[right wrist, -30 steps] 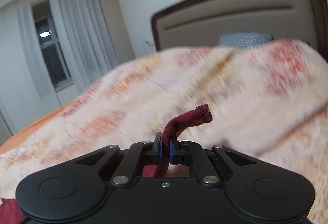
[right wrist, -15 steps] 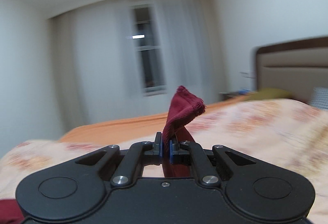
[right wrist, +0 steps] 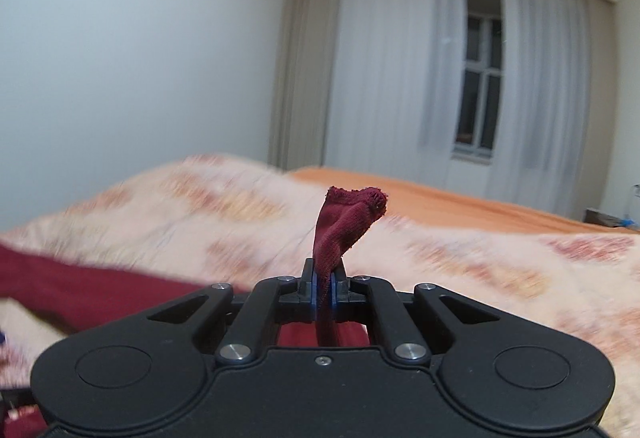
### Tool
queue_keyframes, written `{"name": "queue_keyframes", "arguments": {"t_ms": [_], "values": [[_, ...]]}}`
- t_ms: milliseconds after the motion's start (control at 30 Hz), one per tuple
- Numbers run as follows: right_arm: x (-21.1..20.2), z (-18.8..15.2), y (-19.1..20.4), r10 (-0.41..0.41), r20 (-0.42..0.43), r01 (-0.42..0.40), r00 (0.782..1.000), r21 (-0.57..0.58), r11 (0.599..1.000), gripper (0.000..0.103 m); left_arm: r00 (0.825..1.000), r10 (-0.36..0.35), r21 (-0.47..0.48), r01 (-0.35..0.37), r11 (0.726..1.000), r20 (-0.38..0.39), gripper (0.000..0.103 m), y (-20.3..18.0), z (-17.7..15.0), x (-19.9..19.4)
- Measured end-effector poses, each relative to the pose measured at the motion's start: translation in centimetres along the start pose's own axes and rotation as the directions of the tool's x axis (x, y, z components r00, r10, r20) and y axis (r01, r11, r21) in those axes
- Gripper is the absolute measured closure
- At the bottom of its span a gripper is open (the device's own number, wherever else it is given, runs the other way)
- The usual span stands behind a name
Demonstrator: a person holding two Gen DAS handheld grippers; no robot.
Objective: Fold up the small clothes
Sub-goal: 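Carry the cuff across the sweater body and open the right gripper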
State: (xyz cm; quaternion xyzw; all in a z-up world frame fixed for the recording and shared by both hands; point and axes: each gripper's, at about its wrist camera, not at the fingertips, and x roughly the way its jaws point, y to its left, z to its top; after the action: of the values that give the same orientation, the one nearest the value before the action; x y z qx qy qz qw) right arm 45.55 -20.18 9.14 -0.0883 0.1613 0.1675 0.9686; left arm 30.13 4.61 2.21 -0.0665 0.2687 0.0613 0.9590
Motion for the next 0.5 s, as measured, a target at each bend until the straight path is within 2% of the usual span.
{"name": "queue_keyframes", "arguments": {"t_ms": [167,333,433,500], "values": [[2.4,-3.4,4.8,0.047,-0.114,-0.059,0.992,-0.100,0.993,0.097,0.999,0.030,-0.012,-0.030,0.999,-0.017,0.000,1.1,-0.4,0.6],[4.2,-5.9,8.6,0.068,-0.172,-0.105,0.983,-0.212,0.972,0.093,0.999,0.049,-0.042,-0.050,0.998,-0.023,0.000,1.7,-0.4,0.8],[3.8,-7.0,9.6,0.077,-0.179,-0.127,0.981,-0.288,0.949,0.080,0.998,0.056,-0.060,-0.057,0.997,-0.022,0.000,1.7,-0.1,1.0],[3.6,-7.7,10.3,0.089,-0.181,-0.146,0.979,-0.327,0.934,0.057,0.998,0.055,-0.069,-0.057,0.996,-0.018,0.000,1.5,0.2,1.3]]}}
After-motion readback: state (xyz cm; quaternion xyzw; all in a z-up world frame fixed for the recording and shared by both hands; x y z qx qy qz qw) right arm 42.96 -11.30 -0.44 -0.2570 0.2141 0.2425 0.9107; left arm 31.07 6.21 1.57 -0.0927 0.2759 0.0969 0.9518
